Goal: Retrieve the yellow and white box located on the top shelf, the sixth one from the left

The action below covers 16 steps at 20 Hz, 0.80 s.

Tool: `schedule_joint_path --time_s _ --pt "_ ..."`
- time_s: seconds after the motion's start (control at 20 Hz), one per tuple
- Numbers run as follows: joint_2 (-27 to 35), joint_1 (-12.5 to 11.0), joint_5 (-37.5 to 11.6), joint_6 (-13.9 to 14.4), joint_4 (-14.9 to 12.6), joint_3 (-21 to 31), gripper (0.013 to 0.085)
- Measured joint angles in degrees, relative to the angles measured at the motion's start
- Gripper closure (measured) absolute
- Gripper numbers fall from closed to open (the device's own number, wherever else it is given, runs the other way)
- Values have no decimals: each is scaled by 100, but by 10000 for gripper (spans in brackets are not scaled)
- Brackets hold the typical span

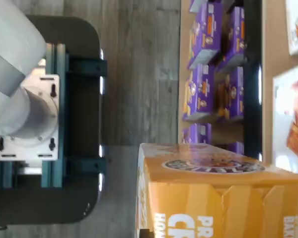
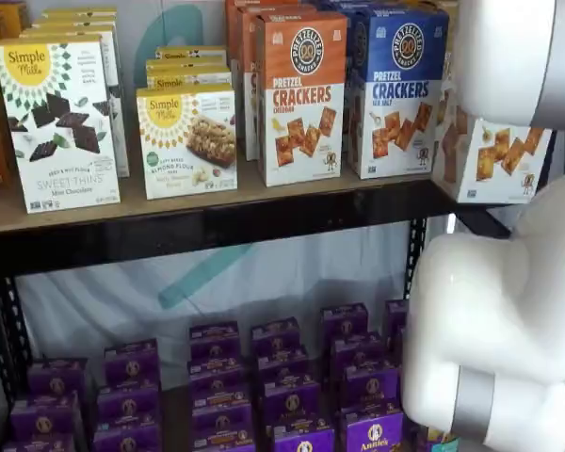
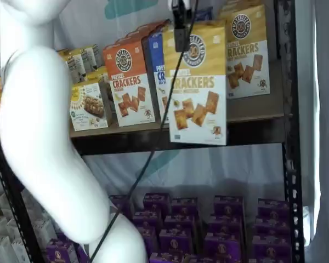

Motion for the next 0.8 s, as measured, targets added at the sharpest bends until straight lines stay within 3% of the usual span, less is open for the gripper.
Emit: schedule_joint_path --time_s 0.3,0.8 --pt "-434 465 98 460 -26 373 370" --pt "-754 879 70 863 -54 690 370"
